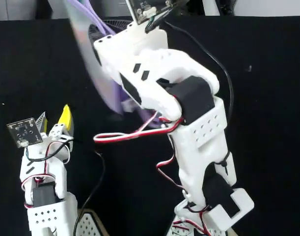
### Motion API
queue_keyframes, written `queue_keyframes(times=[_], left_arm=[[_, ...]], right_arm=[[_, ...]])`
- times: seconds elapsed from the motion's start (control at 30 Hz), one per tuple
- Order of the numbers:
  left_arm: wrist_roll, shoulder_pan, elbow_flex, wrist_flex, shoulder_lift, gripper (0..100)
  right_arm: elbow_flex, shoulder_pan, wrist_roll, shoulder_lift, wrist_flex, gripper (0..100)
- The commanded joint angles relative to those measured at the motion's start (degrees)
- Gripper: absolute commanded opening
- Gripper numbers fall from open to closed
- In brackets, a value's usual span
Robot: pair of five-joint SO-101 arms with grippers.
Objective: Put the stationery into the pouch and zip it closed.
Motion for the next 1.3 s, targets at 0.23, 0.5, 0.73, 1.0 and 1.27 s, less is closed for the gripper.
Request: queue_keyframes(times=[0.23, 0.5, 0.73, 1.0, 1.27], left_arm=[[1.1, -10.9, -0.6, 1.7, -0.5, 23], [3.3, -8.9, -16.3, 19.3, -0.5, 23], [3.7, -5.7, -30.3, 33.1, -0.2, 23], [3.8, -4.4, -46.2, 35.3, 24.7, 23], [3.2, 3.7, -79.9, 52.6, 54.6, 23]], right_arm=[[1.5, 2.7, 0.6, -1.5, 3.0, 1.1], [4.4, 2.6, 4.6, -1.5, 9.8, 1.1], [7.1, 2.4, 7.5, -1.5, 16.3, 1.1], [6.9, 2.3, 9.5, -1.6, 23.8, 1.1], [7.1, 1.6, 12.7, -1.6, 28.0, 1.1]])
